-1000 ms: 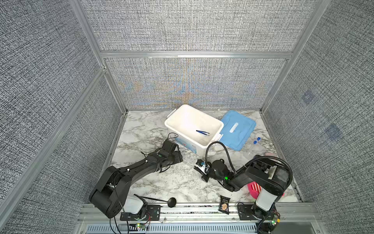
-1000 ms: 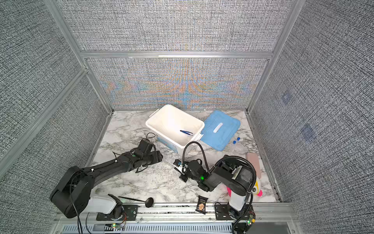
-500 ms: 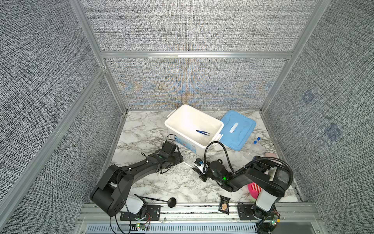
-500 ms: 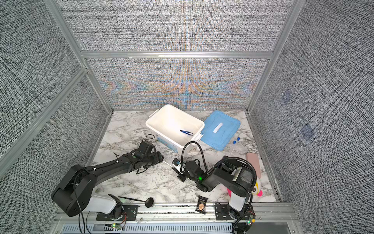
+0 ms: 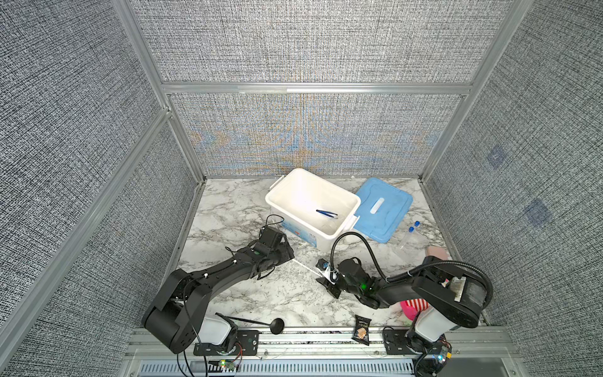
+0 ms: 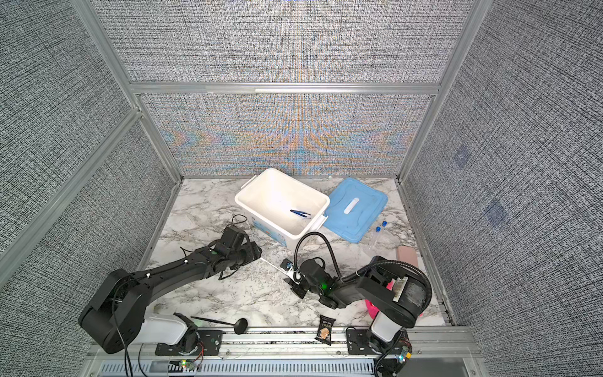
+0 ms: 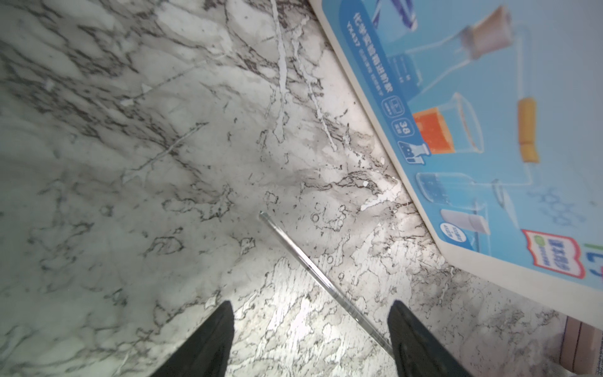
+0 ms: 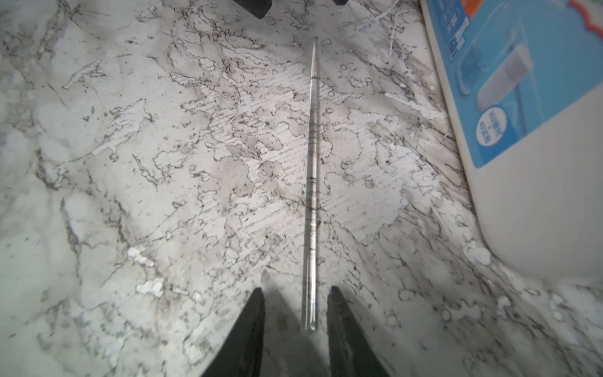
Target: Organize the chemistry lab equipment
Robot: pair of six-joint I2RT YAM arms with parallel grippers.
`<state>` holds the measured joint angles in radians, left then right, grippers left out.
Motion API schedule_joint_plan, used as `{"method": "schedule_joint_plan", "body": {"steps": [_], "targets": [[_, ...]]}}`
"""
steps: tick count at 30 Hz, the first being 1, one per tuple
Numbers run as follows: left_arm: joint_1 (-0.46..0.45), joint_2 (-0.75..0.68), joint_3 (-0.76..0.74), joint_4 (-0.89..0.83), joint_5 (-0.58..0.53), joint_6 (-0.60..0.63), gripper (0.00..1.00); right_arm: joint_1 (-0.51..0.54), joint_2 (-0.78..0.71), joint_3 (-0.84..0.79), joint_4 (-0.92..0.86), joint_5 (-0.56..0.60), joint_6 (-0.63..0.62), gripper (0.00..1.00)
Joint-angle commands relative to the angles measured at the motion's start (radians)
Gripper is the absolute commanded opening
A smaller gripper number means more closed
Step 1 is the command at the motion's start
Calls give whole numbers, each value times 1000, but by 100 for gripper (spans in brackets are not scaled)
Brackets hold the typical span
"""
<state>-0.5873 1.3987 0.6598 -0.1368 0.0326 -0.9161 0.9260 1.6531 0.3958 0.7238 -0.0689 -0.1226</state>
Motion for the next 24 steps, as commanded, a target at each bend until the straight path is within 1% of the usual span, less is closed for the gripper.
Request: {"method": "schedule_joint_plan", "body": {"steps": [1,2,4,10,13,24], "targets": [[1,-5,3,-6,-7,6,76,0,46,0,-26,11,-13,27],[1,-6,2,-6,-7,6,76,1,62,-2,-6,8,-15,22],[3,-7,1,-6,-7,5,76,1,81,-4,22,3,-13,16],[2,-4,-2,25,15,17,76,5,106,-37,140,1,-20,10],[2,1,-1,28,13,17,76,9,100,-45,162,8,-24,7],[4,31,7,28,6,10,77,30,52,-32,189,27,-21,6]]}}
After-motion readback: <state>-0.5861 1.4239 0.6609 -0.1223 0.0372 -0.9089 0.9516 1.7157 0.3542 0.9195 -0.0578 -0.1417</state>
